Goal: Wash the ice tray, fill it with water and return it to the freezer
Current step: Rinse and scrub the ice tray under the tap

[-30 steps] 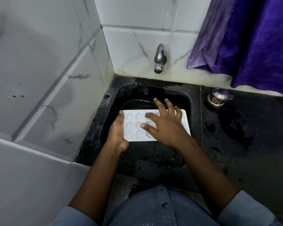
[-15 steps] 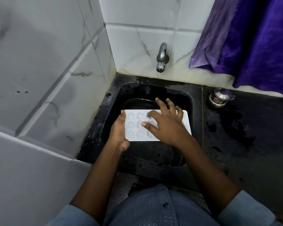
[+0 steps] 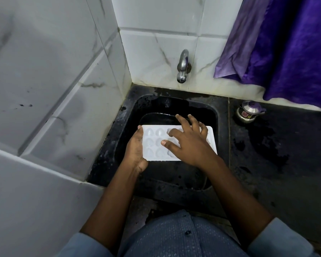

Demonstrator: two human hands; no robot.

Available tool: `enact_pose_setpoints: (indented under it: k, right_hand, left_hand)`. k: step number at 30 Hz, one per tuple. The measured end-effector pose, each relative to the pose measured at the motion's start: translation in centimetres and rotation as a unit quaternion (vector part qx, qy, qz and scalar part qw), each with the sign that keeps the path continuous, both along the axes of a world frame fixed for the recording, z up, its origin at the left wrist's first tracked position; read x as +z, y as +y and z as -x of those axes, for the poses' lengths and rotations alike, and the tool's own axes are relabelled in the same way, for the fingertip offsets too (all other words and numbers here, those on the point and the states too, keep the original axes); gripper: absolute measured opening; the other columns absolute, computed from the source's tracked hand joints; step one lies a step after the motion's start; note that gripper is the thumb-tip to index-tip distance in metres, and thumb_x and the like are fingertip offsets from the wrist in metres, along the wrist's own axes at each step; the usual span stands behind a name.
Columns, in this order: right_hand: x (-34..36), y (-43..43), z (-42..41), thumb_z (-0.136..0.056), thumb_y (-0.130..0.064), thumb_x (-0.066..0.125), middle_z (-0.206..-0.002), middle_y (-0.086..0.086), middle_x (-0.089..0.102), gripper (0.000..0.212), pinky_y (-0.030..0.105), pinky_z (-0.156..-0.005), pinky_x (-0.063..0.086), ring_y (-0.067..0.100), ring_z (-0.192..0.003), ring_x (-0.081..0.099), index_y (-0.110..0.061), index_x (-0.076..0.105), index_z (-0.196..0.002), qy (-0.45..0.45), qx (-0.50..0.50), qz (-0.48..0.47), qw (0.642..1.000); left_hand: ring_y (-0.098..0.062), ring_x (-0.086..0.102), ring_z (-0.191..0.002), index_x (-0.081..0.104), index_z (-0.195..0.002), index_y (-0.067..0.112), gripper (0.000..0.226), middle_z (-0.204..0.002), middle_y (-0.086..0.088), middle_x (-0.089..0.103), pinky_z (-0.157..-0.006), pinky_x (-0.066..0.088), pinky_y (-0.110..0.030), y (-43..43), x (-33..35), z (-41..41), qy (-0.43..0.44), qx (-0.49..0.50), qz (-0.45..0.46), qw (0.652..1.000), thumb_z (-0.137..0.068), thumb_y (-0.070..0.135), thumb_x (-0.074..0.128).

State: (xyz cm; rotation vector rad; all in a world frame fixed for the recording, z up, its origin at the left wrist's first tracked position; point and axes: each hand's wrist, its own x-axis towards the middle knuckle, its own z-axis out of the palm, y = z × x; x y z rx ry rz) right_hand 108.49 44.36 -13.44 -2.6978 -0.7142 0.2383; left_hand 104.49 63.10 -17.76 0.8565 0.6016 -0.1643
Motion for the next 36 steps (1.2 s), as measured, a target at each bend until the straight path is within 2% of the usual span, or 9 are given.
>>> enact_pose_setpoints:
  k: [5, 12, 15, 18, 21, 22, 26, 30, 36]
  right_hand:
    - [0.1, -0.2, -0.1, -0.099, -0.072, 0.038, -0.174, -0.002, 0.008, 0.051, 0.055, -0.123, -0.005, 0.027, -0.159, -0.009, -0.043, 0.059, -0.134, -0.004, -0.014, -0.002, 1.000]
    - [0.1, -0.2, 0.0, -0.100, -0.071, 0.039, -0.174, -0.002, 0.011, 0.048, 0.055, -0.122, -0.003, 0.028, -0.159, -0.007, -0.041, 0.060, -0.131, -0.014, -0.011, -0.016, 1.000]
    - [0.1, -0.2, 0.1, -0.100, -0.072, 0.036, -0.174, -0.001, 0.011, 0.051, 0.055, -0.122, -0.003, 0.029, -0.159, -0.007, -0.041, 0.059, -0.134, -0.012, -0.010, 0.004, 1.000]
    - [0.1, 0.0, 0.1, -0.100, -0.070, 0.039, -0.173, -0.002, 0.013, 0.048, 0.055, -0.123, -0.001, 0.028, -0.159, -0.006, -0.037, 0.063, -0.125, -0.012, -0.009, -0.012, 1.000]
    - [0.2, 0.4, 0.0, -0.099, -0.068, 0.043, -0.172, 0.000, 0.017, 0.042, 0.055, -0.121, 0.004, 0.029, -0.159, -0.001, -0.033, 0.059, -0.117, -0.047, -0.010, -0.049, 0.998]
    - [0.2, 0.6, 0.0, -0.099, -0.068, 0.044, -0.172, 0.000, 0.016, 0.041, 0.055, -0.121, 0.006, 0.029, -0.159, -0.001, -0.034, 0.057, -0.118, -0.053, -0.003, -0.054, 0.997]
    - [0.3, 1.4, 0.2, -0.099, -0.071, 0.040, -0.174, -0.003, 0.003, 0.044, 0.057, -0.122, 0.001, 0.028, -0.159, -0.011, -0.042, 0.057, -0.127, -0.032, 0.032, -0.017, 0.999]
    - [0.5, 1.9, 0.3, -0.099, -0.073, 0.035, -0.174, -0.003, -0.001, 0.052, 0.058, -0.122, -0.005, 0.028, -0.158, -0.016, -0.044, 0.055, -0.137, -0.009, 0.029, 0.013, 0.999]
    - [0.5, 2.2, 0.3, -0.099, -0.072, 0.038, -0.174, -0.003, 0.003, 0.050, 0.057, -0.122, -0.004, 0.028, -0.159, -0.013, -0.041, 0.060, -0.131, -0.010, 0.028, 0.003, 1.000]
  left_hand:
    - [-0.047, 0.065, -0.127, 0.061, -0.144, 0.010, 0.072, -0.138, -0.023, 0.068, -0.108, 0.050, -0.065, -0.1, -0.2, -0.1, 0.002, 0.002, -0.004, 1.000, -0.104, 0.067, 0.042]
    - [-0.047, 0.065, -0.126, 0.062, -0.144, 0.010, 0.072, -0.138, -0.023, 0.068, -0.108, 0.049, -0.067, -0.1, -0.3, -0.2, 0.007, 0.007, -0.007, 1.000, -0.104, 0.067, 0.043]
    - [-0.047, 0.065, -0.126, 0.062, -0.143, 0.009, 0.072, -0.137, -0.024, 0.068, -0.105, 0.052, -0.065, -0.1, -0.2, 0.0, 0.005, 0.004, -0.003, 1.000, -0.105, 0.066, 0.041]
    - [-0.046, 0.067, -0.123, 0.064, -0.141, 0.008, 0.070, -0.134, -0.024, 0.070, -0.100, 0.056, -0.059, -0.5, 0.3, 0.1, 0.005, -0.003, 0.001, 1.000, -0.107, 0.064, 0.039]
    - [-0.044, 0.069, -0.122, 0.065, -0.140, 0.008, 0.069, -0.133, -0.023, 0.070, -0.103, 0.054, -0.061, -0.8, 0.4, 0.2, 0.004, -0.003, -0.008, 1.000, -0.107, 0.062, 0.039]
    - [-0.044, 0.068, -0.123, 0.065, -0.140, 0.008, 0.069, -0.134, -0.023, 0.070, -0.105, 0.053, -0.062, -0.9, 0.5, 0.2, 0.004, -0.004, -0.010, 1.000, -0.107, 0.063, 0.038]
    - [-0.043, 0.070, -0.120, 0.066, -0.138, 0.007, 0.071, -0.132, -0.024, 0.071, -0.094, 0.060, -0.055, -0.8, 0.6, 0.2, 0.006, -0.017, -0.008, 1.000, -0.107, 0.064, 0.037]
    - [-0.045, 0.065, -0.127, 0.063, -0.142, 0.008, 0.073, -0.136, -0.024, 0.069, -0.111, 0.046, -0.067, -0.7, 0.5, 0.1, 0.012, -0.010, -0.009, 1.000, -0.105, 0.066, 0.040]
    - [-0.046, 0.065, -0.127, 0.063, -0.142, 0.008, 0.073, -0.136, -0.024, 0.068, -0.111, 0.046, -0.067, -0.5, 0.1, 0.1, 0.020, -0.012, -0.015, 1.000, -0.105, 0.066, 0.040]
